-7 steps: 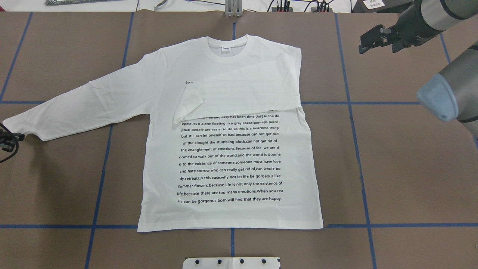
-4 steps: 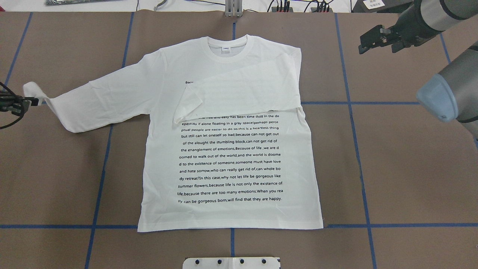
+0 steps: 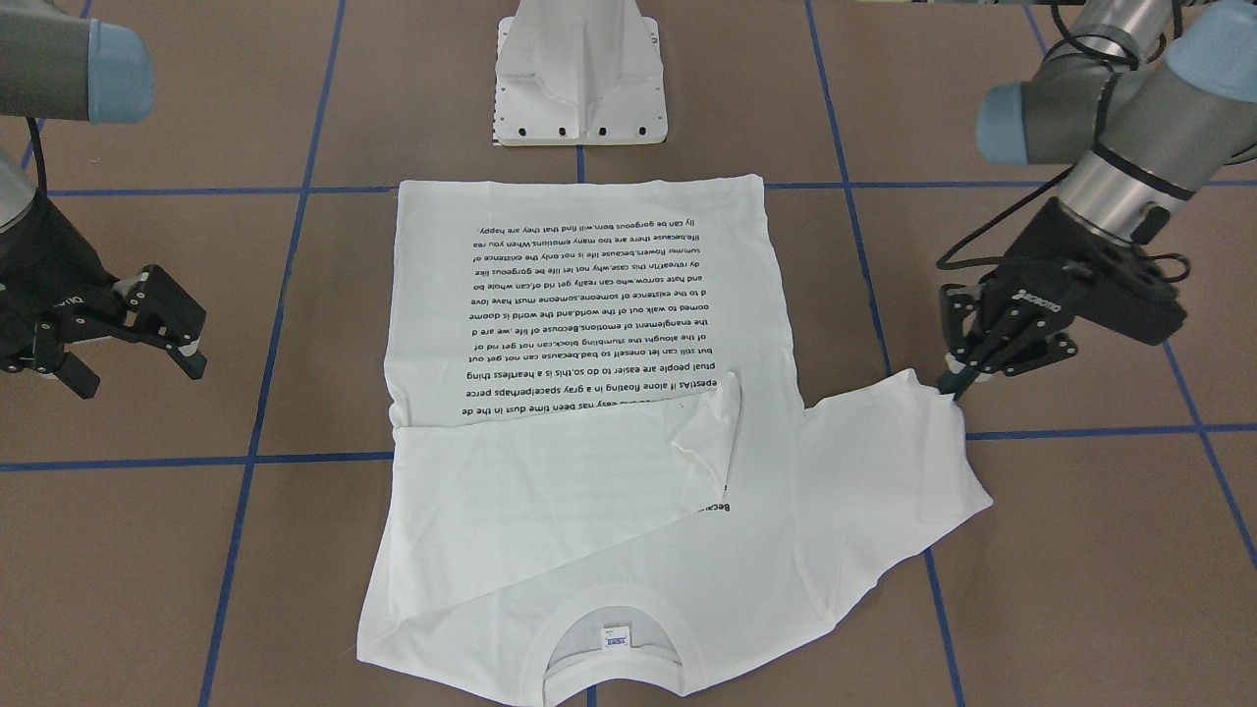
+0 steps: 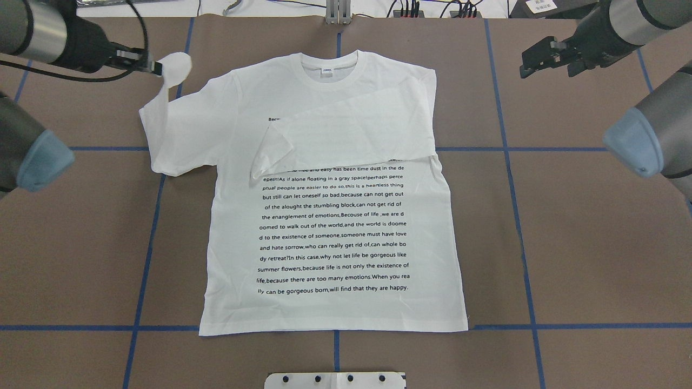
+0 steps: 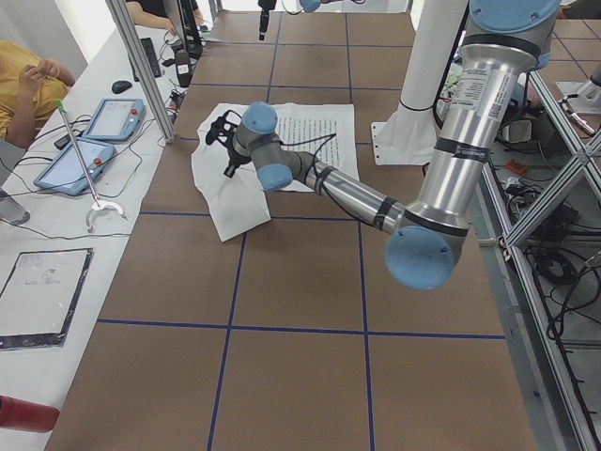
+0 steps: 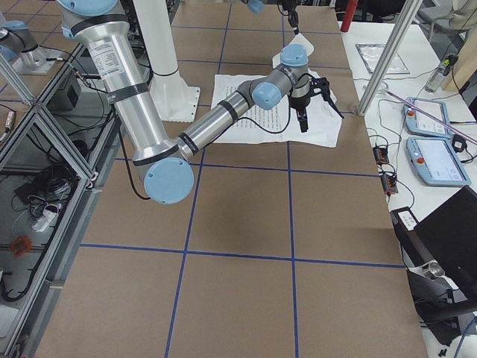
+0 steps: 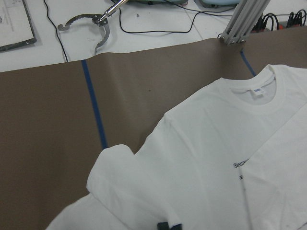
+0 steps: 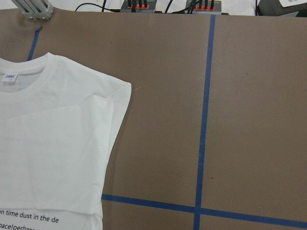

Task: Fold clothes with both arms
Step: 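Lift the sleeve with the left gripper and fold it across the shirt, then release the sleeve with the left gripper while the right gripper moves over the shirt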

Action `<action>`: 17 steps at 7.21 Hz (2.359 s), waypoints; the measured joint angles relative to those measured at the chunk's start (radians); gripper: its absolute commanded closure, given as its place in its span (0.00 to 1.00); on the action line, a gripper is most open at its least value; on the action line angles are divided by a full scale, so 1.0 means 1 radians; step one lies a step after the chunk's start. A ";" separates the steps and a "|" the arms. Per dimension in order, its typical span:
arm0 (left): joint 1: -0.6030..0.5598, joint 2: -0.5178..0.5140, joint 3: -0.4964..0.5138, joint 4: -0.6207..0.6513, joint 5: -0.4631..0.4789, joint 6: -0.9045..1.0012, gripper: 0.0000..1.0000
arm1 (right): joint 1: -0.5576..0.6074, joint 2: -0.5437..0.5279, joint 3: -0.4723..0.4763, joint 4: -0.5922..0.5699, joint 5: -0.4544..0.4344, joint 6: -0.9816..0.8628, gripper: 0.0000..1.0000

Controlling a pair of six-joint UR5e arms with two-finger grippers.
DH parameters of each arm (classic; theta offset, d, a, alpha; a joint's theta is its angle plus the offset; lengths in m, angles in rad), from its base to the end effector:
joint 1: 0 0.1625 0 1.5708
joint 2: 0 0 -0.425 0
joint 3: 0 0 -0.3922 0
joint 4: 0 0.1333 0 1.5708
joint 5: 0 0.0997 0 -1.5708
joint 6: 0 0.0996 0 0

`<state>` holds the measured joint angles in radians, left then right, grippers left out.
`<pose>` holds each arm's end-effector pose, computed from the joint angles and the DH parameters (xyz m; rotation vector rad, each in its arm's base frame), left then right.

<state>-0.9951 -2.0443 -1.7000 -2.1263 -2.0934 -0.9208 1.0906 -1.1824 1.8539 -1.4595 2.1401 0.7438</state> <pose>0.2761 -0.5789 0.2617 0.5117 1.1030 0.0010 -0.2056 -0.5670 0.3010 0.3122 -0.8770 0.0216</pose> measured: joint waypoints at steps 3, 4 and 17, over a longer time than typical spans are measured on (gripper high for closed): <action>0.152 -0.350 0.230 0.046 0.111 -0.323 1.00 | 0.000 0.000 -0.003 0.000 0.000 0.001 0.00; 0.195 -0.428 0.293 0.042 0.150 -0.384 1.00 | 0.000 0.000 -0.004 0.000 -0.001 0.001 0.00; 0.265 -0.130 -0.077 0.180 0.158 0.090 0.00 | -0.284 0.233 -0.176 -0.020 -0.296 0.352 0.00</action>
<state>-0.7305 -2.1740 -1.7773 -1.9460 -1.9356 -0.8304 0.8066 -0.9493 1.6778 -1.4790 1.8444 1.0955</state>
